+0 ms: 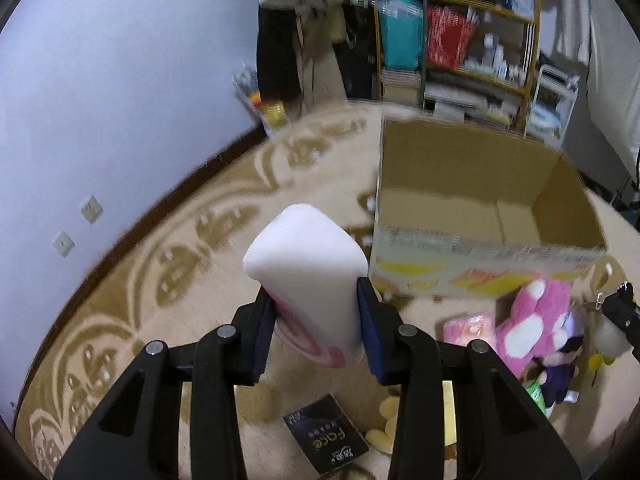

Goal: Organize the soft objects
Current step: 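Carry both plushes over the box and open both tools to drop them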

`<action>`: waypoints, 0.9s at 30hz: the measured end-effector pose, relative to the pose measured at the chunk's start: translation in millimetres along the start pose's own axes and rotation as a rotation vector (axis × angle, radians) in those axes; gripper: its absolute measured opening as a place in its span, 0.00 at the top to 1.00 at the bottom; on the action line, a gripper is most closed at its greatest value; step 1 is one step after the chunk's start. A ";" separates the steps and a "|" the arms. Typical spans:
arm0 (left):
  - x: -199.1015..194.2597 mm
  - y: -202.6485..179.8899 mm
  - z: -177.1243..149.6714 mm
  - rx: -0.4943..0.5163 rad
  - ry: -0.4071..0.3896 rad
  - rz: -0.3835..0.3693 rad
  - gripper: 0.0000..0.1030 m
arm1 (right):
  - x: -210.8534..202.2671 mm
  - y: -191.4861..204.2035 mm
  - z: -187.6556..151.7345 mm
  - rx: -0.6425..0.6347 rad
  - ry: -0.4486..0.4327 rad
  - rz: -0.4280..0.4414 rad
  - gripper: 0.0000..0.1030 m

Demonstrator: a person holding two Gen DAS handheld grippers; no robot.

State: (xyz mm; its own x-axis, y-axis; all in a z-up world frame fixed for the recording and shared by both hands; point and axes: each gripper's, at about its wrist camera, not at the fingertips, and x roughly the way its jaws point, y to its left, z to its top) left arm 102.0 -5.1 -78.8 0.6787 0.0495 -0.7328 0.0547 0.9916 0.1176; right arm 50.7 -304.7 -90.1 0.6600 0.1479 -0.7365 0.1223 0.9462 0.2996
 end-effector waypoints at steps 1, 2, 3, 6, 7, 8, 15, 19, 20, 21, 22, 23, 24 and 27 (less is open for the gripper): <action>-7.1 0.4 2.8 -0.006 -0.029 -0.006 0.64 | -4.5 2.8 3.4 -0.007 -0.020 0.007 0.64; -12.3 0.8 6.4 -0.010 -0.052 -0.009 0.64 | -9.9 6.1 6.7 -0.016 -0.043 0.009 0.65; -18.7 0.4 9.1 -0.012 -0.077 -0.007 0.64 | -14.4 8.6 8.6 -0.023 -0.059 0.013 0.65; -32.2 -1.9 18.2 0.002 -0.151 -0.002 0.64 | -27.8 15.9 17.9 -0.038 -0.111 0.033 0.65; -36.6 -4.1 22.6 0.006 -0.176 -0.005 0.64 | -31.2 19.3 23.7 -0.044 -0.131 0.044 0.65; -39.2 -5.2 25.9 0.008 -0.192 -0.008 0.64 | -33.4 20.8 27.7 -0.049 -0.144 0.050 0.65; -63.0 -27.8 52.3 0.087 -0.361 0.018 0.63 | -40.9 30.5 63.6 -0.066 -0.239 0.106 0.64; -64.7 -37.1 67.9 0.114 -0.373 -0.019 0.63 | -38.9 37.8 82.0 -0.091 -0.279 0.114 0.64; -63.7 -38.4 70.4 0.116 -0.370 -0.024 0.63 | -38.7 39.1 85.1 -0.097 -0.287 0.118 0.64; -61.7 -40.3 73.7 0.122 -0.363 -0.033 0.63 | -38.1 39.9 87.9 -0.104 -0.292 0.121 0.64; -60.4 -39.3 73.6 0.123 -0.359 -0.039 0.63 | -36.2 42.1 92.6 -0.114 -0.296 0.121 0.64; -56.1 -40.7 74.8 0.126 -0.349 -0.046 0.63 | -34.8 43.4 95.4 -0.121 -0.298 0.124 0.64; -53.1 -41.5 76.5 0.127 -0.341 -0.055 0.63 | -33.1 43.2 97.6 -0.128 -0.298 0.125 0.64; -44.0 -42.5 78.0 0.130 -0.321 -0.078 0.63 | -26.1 47.2 103.5 -0.152 -0.298 0.123 0.64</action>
State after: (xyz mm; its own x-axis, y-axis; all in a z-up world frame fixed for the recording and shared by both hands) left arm 127.0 -58.8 0.8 0.8632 -0.0869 -0.4974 0.1944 0.9663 0.1686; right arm 116.0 -293.7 6.0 0.8527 0.1941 -0.4850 -0.0682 0.9618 0.2651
